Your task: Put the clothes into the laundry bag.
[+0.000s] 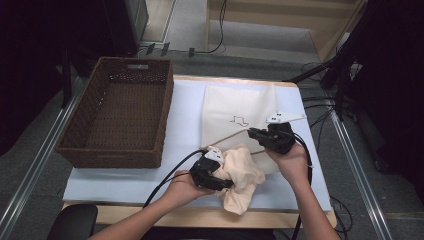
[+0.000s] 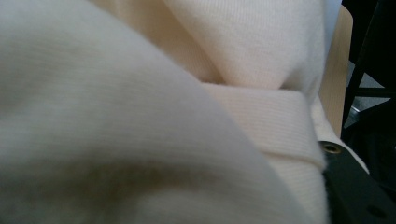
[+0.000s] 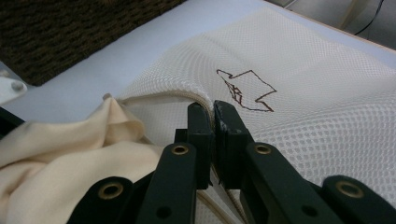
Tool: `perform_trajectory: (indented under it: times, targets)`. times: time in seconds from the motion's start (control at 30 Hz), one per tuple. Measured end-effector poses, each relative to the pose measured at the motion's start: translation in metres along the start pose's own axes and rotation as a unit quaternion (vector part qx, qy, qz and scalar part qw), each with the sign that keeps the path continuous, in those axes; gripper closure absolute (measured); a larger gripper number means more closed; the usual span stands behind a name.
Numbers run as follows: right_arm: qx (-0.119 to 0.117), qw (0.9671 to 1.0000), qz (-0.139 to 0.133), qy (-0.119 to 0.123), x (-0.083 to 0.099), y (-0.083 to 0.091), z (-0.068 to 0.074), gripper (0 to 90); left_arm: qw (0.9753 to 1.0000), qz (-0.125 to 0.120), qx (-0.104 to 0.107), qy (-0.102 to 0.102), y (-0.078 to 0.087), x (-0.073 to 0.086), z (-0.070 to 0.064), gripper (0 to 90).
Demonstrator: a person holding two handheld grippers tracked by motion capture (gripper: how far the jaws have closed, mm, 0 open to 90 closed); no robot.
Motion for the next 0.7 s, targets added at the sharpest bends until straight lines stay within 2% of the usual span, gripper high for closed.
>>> perform_trajectory:
  times: [0.1,0.3,0.43,0.7]
  targets:
    - [0.003,0.9999,0.008,0.007,0.003,-0.002,0.000,87.2,1.0000,-0.002,0.002,0.009,0.004,-0.005,-0.002,56.2]
    - [0.000,0.9999,0.014,0.003,0.008,-0.004,-0.001,87.2,0.9995,-0.019,-0.004,0.026,0.011,-0.021,-0.003,55.8]
    - [0.001,0.9999,0.013,0.006,0.008,-0.003,0.001,87.2,0.9993,-0.022,-0.020,0.025,0.014,-0.029,-0.001,55.4]
    - [-0.002,0.9999,0.013,0.004,0.007,-0.001,0.004,87.2,0.9982,-0.029,-0.039,0.035,0.003,-0.039,0.007,55.1]
Point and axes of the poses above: each handheld gripper's, and its own axes: y roughly backward along the jaws, x roughly out of its underside, z roughly to its left, the point moved 7 cm from there along -y, roughly forward along the jaws, and after that the axes turned 10 degrees about x, right-handed, at the moved point
